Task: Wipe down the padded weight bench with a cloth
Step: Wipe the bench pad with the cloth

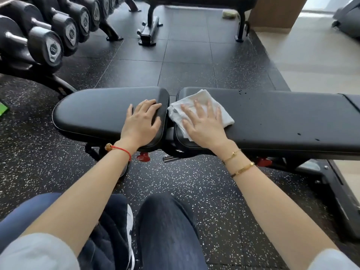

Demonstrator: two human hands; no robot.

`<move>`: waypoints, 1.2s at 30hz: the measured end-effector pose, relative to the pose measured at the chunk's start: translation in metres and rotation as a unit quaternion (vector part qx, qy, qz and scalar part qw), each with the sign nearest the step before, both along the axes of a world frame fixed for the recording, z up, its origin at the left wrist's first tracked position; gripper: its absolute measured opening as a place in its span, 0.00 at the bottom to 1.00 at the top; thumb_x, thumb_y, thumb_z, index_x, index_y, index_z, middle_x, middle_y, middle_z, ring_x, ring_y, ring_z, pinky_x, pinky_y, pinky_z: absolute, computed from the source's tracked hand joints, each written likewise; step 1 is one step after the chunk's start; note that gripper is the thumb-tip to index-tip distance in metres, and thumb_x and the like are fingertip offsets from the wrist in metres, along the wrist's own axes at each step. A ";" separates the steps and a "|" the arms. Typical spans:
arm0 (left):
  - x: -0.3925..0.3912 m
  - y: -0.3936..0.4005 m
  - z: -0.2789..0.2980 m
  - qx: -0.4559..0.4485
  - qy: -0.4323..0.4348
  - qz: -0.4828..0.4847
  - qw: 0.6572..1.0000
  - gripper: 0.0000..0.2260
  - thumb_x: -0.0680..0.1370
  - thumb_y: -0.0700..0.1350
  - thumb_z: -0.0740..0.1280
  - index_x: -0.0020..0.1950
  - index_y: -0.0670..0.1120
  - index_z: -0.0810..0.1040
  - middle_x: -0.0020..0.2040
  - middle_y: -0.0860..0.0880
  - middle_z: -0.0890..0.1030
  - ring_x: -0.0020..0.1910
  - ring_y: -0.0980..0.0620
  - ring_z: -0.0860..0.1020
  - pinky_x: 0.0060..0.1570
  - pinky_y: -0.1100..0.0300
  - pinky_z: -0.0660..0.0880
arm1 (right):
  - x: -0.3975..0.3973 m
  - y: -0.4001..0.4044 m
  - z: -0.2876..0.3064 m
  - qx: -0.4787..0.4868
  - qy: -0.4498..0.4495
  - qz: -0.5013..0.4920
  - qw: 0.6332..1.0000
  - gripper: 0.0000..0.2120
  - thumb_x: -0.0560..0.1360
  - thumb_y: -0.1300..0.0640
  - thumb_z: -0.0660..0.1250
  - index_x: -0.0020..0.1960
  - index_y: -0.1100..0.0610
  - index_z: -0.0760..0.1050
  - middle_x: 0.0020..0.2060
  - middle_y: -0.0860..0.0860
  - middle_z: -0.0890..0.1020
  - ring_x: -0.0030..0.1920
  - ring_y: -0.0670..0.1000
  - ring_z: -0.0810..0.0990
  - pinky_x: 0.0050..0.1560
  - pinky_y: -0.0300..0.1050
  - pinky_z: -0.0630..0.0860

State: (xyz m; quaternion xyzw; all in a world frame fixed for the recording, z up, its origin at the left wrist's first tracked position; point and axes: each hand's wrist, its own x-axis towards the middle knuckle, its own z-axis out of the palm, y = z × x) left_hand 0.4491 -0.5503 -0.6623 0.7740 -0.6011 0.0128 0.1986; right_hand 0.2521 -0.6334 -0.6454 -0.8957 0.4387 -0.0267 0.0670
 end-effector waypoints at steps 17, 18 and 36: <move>0.000 0.000 -0.003 -0.008 -0.007 -0.001 1.000 0.21 0.80 0.50 0.58 0.74 0.52 0.67 0.76 0.52 0.66 0.77 0.51 0.60 0.77 0.42 0.50 | 0.020 -0.033 0.010 0.042 0.012 -0.058 0.997 0.27 0.82 0.39 0.42 0.79 0.39 0.45 0.80 0.51 0.44 0.78 0.62 0.38 0.74 0.67 0.35; -0.001 0.000 -0.003 -0.010 -0.008 -0.001 1.000 0.21 0.80 0.50 0.59 0.74 0.52 0.67 0.76 0.52 0.66 0.77 0.51 0.60 0.76 0.42 0.50 | 0.018 -0.024 0.008 0.031 0.011 -0.038 0.999 0.26 0.82 0.39 0.43 0.79 0.39 0.45 0.80 0.51 0.44 0.78 0.61 0.38 0.74 0.66 0.35; -0.002 0.000 0.001 -0.023 -0.008 0.008 1.000 0.20 0.79 0.50 0.61 0.71 0.52 0.70 0.73 0.53 0.69 0.75 0.51 0.63 0.75 0.42 0.53 | 0.029 -0.060 0.011 0.041 0.012 -0.058 0.997 0.26 0.82 0.39 0.43 0.79 0.39 0.47 0.80 0.50 0.45 0.78 0.61 0.38 0.74 0.66 0.34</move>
